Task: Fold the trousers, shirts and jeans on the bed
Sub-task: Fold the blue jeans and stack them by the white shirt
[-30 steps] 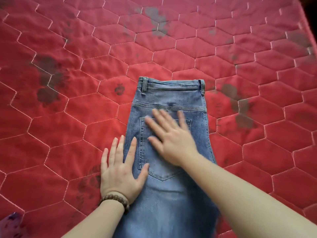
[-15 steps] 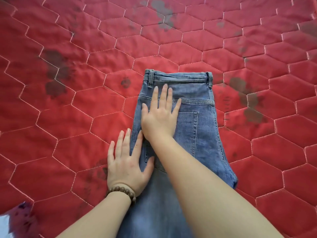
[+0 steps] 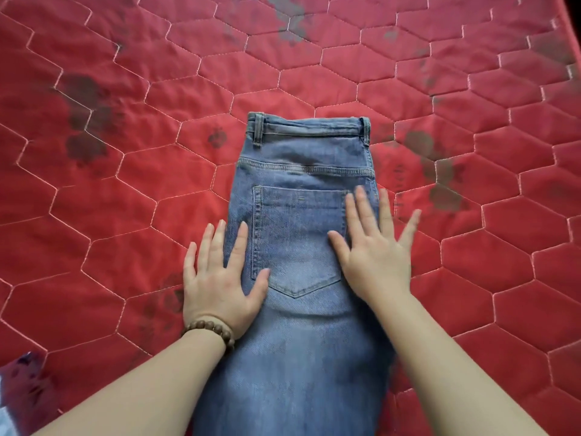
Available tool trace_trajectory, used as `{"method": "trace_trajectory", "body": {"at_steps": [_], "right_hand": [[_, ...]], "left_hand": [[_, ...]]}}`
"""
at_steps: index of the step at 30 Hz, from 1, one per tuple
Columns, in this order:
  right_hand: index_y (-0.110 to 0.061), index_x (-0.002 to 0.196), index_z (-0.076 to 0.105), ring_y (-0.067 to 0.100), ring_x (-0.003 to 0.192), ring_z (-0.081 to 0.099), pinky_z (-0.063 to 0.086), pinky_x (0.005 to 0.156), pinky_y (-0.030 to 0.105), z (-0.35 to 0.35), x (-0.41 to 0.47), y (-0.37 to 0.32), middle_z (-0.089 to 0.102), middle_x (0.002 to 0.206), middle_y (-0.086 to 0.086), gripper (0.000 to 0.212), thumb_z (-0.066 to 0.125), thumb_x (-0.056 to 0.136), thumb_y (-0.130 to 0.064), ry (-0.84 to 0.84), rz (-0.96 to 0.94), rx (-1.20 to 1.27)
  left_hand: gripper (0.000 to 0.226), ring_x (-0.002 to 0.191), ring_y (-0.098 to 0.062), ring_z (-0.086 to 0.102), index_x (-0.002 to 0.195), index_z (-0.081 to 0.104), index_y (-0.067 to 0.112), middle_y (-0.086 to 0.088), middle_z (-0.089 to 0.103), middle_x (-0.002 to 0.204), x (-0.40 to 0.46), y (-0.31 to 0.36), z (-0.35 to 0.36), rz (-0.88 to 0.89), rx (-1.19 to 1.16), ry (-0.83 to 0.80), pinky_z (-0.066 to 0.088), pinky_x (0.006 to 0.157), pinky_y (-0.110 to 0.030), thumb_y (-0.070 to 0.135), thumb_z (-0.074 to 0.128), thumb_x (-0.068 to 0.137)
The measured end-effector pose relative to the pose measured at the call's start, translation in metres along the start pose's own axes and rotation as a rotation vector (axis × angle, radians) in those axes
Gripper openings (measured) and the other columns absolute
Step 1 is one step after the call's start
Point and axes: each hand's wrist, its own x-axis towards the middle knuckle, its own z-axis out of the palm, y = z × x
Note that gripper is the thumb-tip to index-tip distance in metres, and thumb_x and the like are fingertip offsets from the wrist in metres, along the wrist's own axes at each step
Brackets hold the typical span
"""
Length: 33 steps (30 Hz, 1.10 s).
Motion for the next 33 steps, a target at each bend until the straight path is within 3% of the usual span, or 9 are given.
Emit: {"method": "trace_trajectory", "body": {"at_steps": [2,6,11,17,20,22,26,30,33], "right_hand": [[-0.020,0.152,0.018,0.023,0.148,-0.004,-0.009,0.111,0.064,-0.003,-0.016,-0.013,0.005,0.161,0.001,0.066,0.021,0.096,-0.055,0.077,0.058,0.092],[-0.021,0.148,0.033,0.023,0.146,0.020,0.015,0.114,0.062,0.001,-0.066,-0.081,0.023,0.157,0.003,0.059,0.029,0.095,-0.048,0.060,-0.287,0.278],[-0.028,0.152,0.018,0.019,0.148,0.007,-0.010,0.114,0.058,0.016,-0.086,-0.018,0.012,0.160,-0.003,0.064,0.023,0.095,-0.058,0.023,-0.051,0.112],[-0.006,0.149,0.029,0.029,0.148,0.008,-0.002,0.115,0.057,0.004,-0.116,-0.007,0.017,0.158,0.013,0.060,0.044,0.098,-0.033,0.124,0.014,0.120],[-0.003,0.148,0.027,0.031,0.147,0.009,-0.002,0.117,0.049,0.004,-0.130,-0.058,0.014,0.158,0.014,0.058,0.044,0.096,-0.019,0.079,-0.188,0.252],[-0.009,0.152,0.010,0.024,0.148,-0.002,-0.010,0.118,0.042,0.012,-0.144,-0.076,0.000,0.160,0.006,0.061,0.036,0.098,-0.023,-0.007,-0.241,0.268],[-0.016,0.153,0.012,0.015,0.148,0.002,-0.013,0.117,0.046,0.022,-0.172,-0.046,0.005,0.160,0.000,0.064,0.028,0.099,-0.046,-0.002,-0.038,0.208],[-0.010,0.153,0.012,0.018,0.148,-0.004,-0.015,0.115,0.052,0.020,-0.196,-0.021,0.002,0.161,0.004,0.066,0.025,0.099,-0.046,-0.044,0.103,0.057],[-0.001,0.145,0.033,0.030,0.146,0.018,0.006,0.116,0.056,0.010,-0.224,-0.057,0.024,0.156,0.015,0.064,0.053,0.092,-0.030,0.006,-0.041,0.105]], "left_hand": [[0.074,0.144,-0.028,0.023,0.149,0.031,0.022,-0.013,0.030,0.153,-0.001,0.000,0.000,-0.004,-0.003,0.003,0.017,0.116,-0.050,0.059,0.033,0.085],[0.073,0.143,-0.029,0.024,0.149,0.030,0.022,-0.015,0.031,0.153,-0.002,-0.001,0.003,0.007,-0.002,0.033,0.017,0.116,-0.050,0.058,0.031,0.086],[0.069,0.146,-0.025,0.015,0.151,0.021,0.027,-0.012,0.024,0.156,-0.003,-0.002,0.004,0.004,0.006,0.027,0.010,0.118,-0.046,0.059,0.024,0.089],[0.066,0.145,-0.031,-0.018,0.151,-0.001,0.034,-0.013,-0.021,0.157,0.003,0.006,-0.014,-0.065,0.157,-0.163,-0.009,0.112,-0.059,0.058,0.023,0.095],[0.062,0.146,-0.030,-0.012,0.152,0.014,0.016,-0.013,-0.011,0.159,-0.025,0.039,-0.021,0.158,0.195,-0.045,-0.008,0.114,-0.053,0.039,0.033,0.097],[0.057,0.148,-0.023,-0.007,0.152,0.009,0.016,-0.007,-0.008,0.161,-0.056,0.051,-0.014,0.313,0.119,-0.159,-0.003,0.117,-0.042,0.029,0.026,0.100],[0.063,0.147,-0.018,-0.009,0.152,-0.008,0.023,-0.001,-0.012,0.160,-0.093,0.017,-0.010,0.280,0.149,-0.239,-0.004,0.119,-0.038,0.046,0.017,0.099],[0.073,0.146,-0.018,-0.016,0.151,-0.012,0.016,-0.002,-0.013,0.160,-0.123,-0.006,-0.016,0.206,0.253,-0.242,-0.012,0.117,-0.046,0.055,0.002,0.090],[0.074,0.146,-0.022,-0.015,0.150,-0.010,0.010,-0.008,-0.011,0.160,-0.166,0.007,-0.015,0.242,0.193,-0.275,-0.015,0.116,-0.045,0.052,0.011,0.094]]}}
